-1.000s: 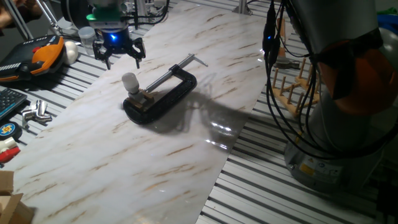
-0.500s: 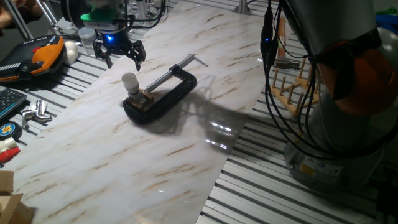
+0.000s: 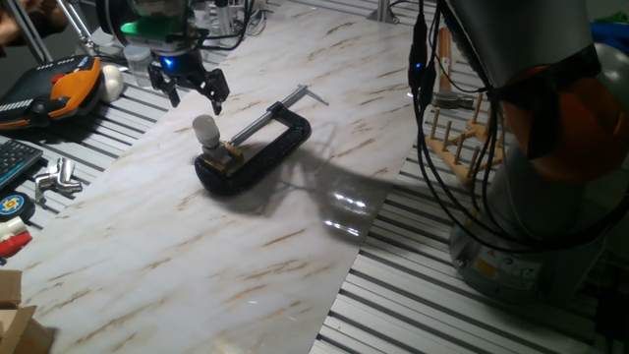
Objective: Take out the light bulb by rotating it
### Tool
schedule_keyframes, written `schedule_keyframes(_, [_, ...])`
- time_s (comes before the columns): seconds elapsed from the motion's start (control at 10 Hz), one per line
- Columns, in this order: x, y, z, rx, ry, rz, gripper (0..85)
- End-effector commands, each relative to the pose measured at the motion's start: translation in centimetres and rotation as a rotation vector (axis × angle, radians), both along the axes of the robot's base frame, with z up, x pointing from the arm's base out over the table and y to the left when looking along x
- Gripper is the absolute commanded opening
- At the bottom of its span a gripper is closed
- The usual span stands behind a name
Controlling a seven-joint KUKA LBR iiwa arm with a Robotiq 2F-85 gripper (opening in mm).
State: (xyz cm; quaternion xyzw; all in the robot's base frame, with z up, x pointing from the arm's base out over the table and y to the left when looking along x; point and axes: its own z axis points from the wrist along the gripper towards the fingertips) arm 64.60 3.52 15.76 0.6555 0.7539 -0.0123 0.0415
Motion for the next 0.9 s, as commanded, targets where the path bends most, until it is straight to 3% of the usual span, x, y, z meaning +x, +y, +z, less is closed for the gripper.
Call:
schedule_keyframes(0.0, [-0.02,0.0,-0.05,0.0,0.003,-1.368,85.0])
schedule_keyframes(0.8, [-0.19,-0.08,-0.49,0.022,0.043,-1.358,85.0])
